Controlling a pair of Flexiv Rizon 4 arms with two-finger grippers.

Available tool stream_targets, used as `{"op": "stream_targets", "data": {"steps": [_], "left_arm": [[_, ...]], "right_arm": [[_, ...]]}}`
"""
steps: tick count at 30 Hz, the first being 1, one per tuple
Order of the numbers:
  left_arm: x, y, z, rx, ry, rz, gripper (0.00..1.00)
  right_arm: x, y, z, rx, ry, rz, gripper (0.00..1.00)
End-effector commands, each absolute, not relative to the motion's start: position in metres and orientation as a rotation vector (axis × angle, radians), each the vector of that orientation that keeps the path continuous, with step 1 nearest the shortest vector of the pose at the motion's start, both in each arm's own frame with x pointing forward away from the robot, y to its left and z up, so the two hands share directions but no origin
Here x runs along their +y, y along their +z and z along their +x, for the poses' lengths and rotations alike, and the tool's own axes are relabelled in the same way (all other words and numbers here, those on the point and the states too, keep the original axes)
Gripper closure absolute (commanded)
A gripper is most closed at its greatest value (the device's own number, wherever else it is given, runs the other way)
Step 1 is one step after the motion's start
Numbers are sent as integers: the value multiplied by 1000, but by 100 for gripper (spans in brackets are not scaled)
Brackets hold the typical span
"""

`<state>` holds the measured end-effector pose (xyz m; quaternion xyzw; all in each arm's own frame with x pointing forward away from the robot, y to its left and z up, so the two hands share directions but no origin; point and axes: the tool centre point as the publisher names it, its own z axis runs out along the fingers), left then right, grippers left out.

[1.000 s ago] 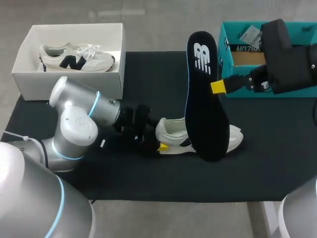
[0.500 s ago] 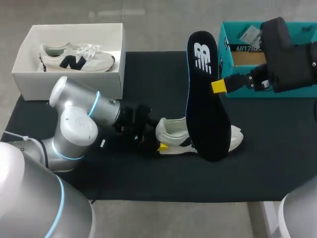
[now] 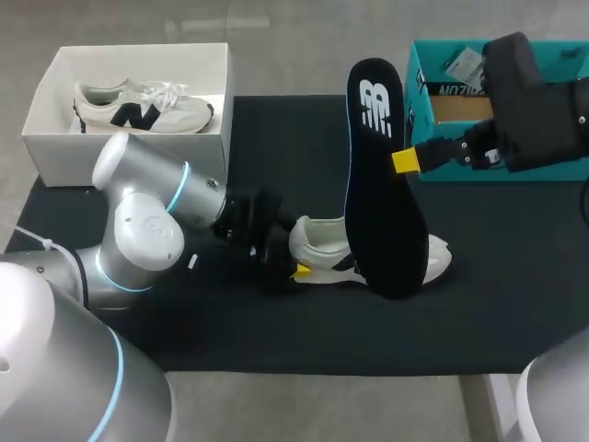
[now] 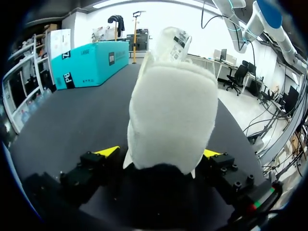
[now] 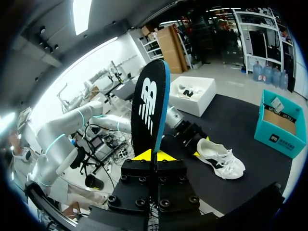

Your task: Take the shoe out of the shoebox, open the shoe tongue, remove and reinsert the insole, then place the shoe into the shoebox

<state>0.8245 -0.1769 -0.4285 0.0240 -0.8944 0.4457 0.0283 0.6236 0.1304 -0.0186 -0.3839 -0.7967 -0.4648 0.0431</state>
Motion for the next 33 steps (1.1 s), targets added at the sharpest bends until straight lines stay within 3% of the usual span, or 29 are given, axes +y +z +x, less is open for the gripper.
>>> {"op": "stream_targets", "data": {"steps": [1,10,21,33], "left_arm": [[-179,-418,828,-2814,1273,75,0],[-177,-403,825,-2849,1194,10,0],[-182,-358,816,-3046,705,34,0],[-172,-357,819,-3101,400,148,0]], "right_arm": [[134,-18,627,-2437,-1414,-1174,100],[134,-18,627,-2437,-1414,-1174,100],[134,-18,627,-2437,-1414,-1174,100],[134,-18,627,-2437,-1414,-1174,100]]}}
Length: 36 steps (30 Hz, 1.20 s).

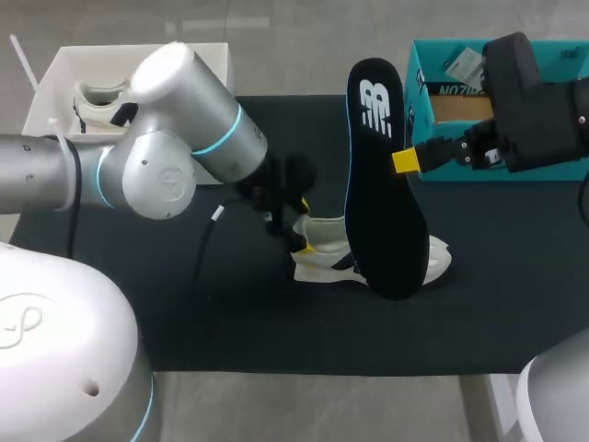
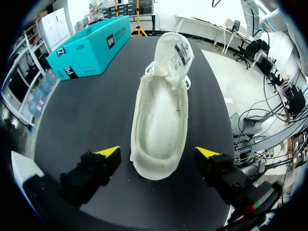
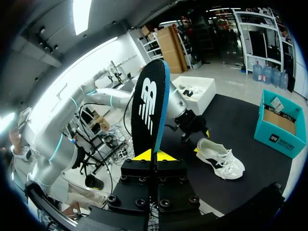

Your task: Take the shoe out of the shoebox, open the shoe tongue, remove and reinsert the insole, then place the shoe into the shoebox

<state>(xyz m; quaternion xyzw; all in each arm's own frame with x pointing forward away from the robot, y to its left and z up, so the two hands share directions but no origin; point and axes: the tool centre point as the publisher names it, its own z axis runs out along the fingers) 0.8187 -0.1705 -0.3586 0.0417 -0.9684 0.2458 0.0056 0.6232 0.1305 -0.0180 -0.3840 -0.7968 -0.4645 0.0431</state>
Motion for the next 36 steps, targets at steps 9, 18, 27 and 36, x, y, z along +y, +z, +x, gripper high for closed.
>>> {"op": "stream_targets", "data": {"steps": [9,18,27,36], "left_arm": [[-168,-341,818,-3139,313,-14,0],[-164,-315,815,-3131,138,-83,0],[-158,-311,810,-3140,87,-46,0],[-155,-311,811,-3145,115,-70,0]], "right_arm": [[134,-18,627,-2437,-1414,-1174,100],[134,-18,627,-2437,-1414,-1174,100],[134,-18,627,-2437,-1414,-1174,100],[134,-18,627,-2437,-1414,-1174,100]]}}
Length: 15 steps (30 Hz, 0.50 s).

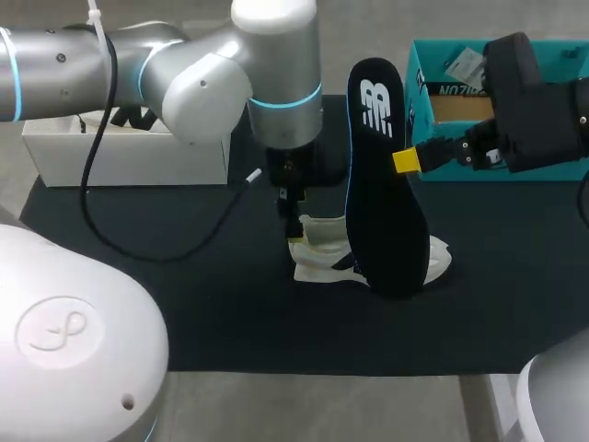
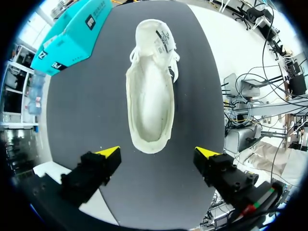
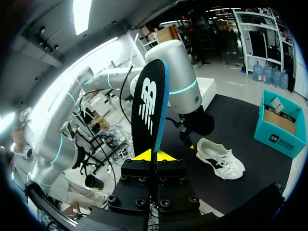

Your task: Take the shoe out of the shoebox, open the shoe tongue, remove and reinsert the insole, then place the shoe into the shoebox

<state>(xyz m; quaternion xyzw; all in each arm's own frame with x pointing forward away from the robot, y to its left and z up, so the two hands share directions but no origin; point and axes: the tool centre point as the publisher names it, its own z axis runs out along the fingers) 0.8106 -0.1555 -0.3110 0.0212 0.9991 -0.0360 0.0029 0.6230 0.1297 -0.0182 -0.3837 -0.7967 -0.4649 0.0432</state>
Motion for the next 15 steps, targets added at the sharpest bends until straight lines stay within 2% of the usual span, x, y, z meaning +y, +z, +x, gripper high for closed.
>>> {"op": "stream_targets", "data": {"steps": [1,15], "left_arm": [[-155,-311,811,3132,-115,71,0],[-157,-307,807,3118,-123,75,0]], "right_arm": [[134,-18,627,-2437,-1414,-1174,100],[134,-18,627,-2437,-1414,-1174,100]]}}
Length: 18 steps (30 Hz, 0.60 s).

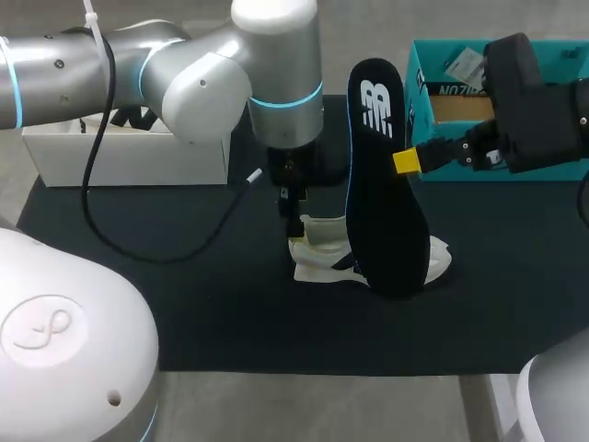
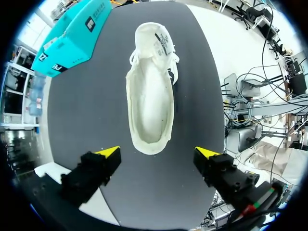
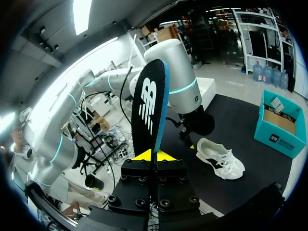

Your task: Take the shoe out of the shoebox, open the shoe tongue, remove and reinsert the insole, then place the shoe into the shoebox

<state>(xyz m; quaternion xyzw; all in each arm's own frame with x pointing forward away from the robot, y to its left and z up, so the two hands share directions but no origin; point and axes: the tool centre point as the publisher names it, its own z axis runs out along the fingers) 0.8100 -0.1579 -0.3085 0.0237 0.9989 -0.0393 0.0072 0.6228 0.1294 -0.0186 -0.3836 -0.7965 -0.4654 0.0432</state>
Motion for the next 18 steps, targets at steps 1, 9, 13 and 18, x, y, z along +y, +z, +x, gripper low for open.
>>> {"op": "stream_targets", "data": {"steps": [1,9,13,18], "left_arm": [[-158,-307,807,3118,-123,76,0],[-161,-307,807,3121,-123,83,0],[-165,-309,810,3121,-154,77,0],[-188,-309,822,3117,-157,28,0]], "right_arm": [[134,-18,627,-2437,-1414,-1174,100],[134,-18,627,-2437,-1414,-1174,100],[134,-18,627,-2437,-1414,-1174,100],[134,-18,627,-2437,-1414,-1174,100]]}}
